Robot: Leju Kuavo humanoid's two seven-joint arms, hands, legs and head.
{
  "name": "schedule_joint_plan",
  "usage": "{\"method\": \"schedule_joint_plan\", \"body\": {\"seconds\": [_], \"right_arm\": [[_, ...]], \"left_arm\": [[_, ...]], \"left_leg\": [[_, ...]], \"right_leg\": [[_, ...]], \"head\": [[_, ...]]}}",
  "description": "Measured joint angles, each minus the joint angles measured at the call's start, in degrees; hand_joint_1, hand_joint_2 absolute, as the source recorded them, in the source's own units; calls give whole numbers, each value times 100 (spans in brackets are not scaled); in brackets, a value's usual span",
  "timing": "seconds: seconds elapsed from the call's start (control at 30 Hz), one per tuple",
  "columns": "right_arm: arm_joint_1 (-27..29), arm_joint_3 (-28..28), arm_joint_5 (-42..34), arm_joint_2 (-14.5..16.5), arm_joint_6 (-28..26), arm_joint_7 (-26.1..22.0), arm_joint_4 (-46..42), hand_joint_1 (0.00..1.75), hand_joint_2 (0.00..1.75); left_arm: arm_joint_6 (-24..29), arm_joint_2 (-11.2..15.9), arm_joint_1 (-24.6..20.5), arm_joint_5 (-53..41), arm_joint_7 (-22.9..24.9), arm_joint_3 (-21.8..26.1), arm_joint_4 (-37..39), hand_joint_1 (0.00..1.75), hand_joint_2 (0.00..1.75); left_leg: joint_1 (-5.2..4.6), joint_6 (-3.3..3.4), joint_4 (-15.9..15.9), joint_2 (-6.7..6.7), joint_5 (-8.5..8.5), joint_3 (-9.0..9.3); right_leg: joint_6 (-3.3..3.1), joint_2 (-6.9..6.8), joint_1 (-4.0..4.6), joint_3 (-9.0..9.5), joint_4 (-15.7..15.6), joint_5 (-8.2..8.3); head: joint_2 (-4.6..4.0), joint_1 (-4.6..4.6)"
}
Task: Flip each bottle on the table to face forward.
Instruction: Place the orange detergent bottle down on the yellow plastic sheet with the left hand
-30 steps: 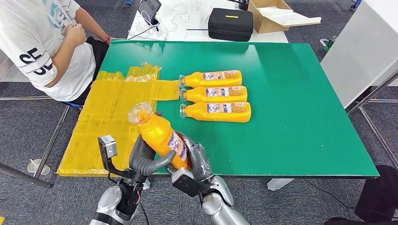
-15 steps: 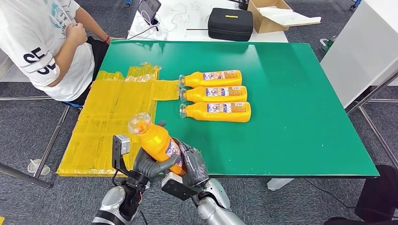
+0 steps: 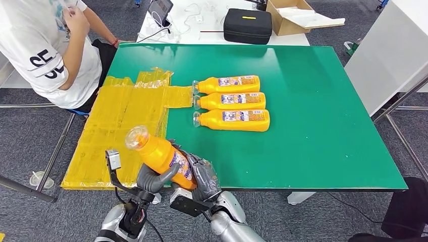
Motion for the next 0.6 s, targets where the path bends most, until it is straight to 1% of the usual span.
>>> {"method": "schedule_joint_plan", "body": {"seconds": [0.47,0.5,0.57,0.6], "right_arm": [[-45,39,15,32,44,23,-13,175,175],[-45,39,15,33,46,23,-16,161,175],[-44,39,15,34,50,22,-18,73,175],[-43,39,15,36,51,22,-19,30,131]], "left_arm": [[-14,0,124,151,44,77,-268,175,175],[-14,0,130,151,44,79,-275,175,175],[-14,0,140,149,42,83,-289,175,175],[-13,0,143,136,32,85,-295,175,175]], "left_leg": [[0,-1,0,3,0,1],[0,-1,0,3,0,1],[0,-1,0,3,0,1],[0,-1,0,3,0,1]], "right_leg": [[0,2,0,-1,0,0],[0,2,0,-1,0,0],[0,2,0,-1,0,0],[0,2,0,-1,0,0]], "head": [[0,1],[0,1],[0,1],[0,1]]}}
